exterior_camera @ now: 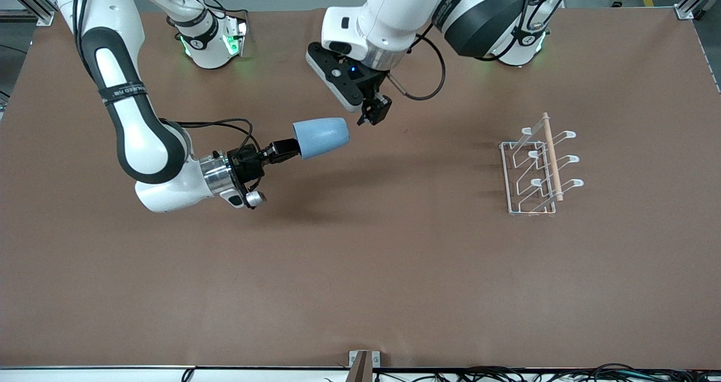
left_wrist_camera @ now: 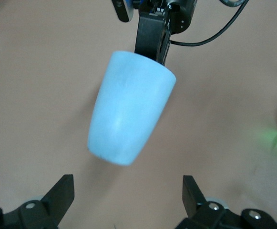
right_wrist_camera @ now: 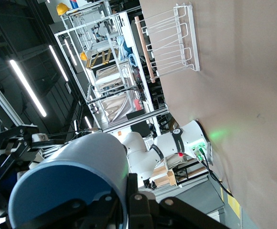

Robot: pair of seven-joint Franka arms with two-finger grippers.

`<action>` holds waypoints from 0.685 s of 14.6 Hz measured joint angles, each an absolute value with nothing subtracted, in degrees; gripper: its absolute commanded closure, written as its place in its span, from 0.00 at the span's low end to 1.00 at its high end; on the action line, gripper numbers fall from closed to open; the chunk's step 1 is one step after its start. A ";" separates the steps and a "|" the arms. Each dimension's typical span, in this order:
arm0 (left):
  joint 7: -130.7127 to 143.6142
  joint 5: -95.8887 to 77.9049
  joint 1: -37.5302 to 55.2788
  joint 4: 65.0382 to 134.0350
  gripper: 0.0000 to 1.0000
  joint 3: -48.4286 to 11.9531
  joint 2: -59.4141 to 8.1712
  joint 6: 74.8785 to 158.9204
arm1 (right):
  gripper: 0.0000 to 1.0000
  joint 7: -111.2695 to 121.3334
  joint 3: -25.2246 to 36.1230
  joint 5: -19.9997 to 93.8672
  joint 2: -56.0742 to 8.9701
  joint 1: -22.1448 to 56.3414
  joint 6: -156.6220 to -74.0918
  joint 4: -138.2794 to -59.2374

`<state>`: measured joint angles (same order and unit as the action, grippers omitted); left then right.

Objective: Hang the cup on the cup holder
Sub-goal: 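Raise the cup with the right gripper while the left gripper approaches it, then close the left gripper on the cup's base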

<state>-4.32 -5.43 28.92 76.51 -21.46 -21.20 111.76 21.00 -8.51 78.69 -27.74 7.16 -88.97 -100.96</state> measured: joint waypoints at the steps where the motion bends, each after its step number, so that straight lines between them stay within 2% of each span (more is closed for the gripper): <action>1: -5.62 -5.40 28.92 76.51 0.00 -21.46 -22.04 113.55 | 0.99 21.09 -8.51 78.69 -27.76 7.18 -88.96 -100.96; 10: -8.12 -1.60 30.50 76.48 0.00 -21.48 -26.52 120.43 | 0.96 21.83 -8.51 78.69 -28.37 7.20 -88.86 -100.96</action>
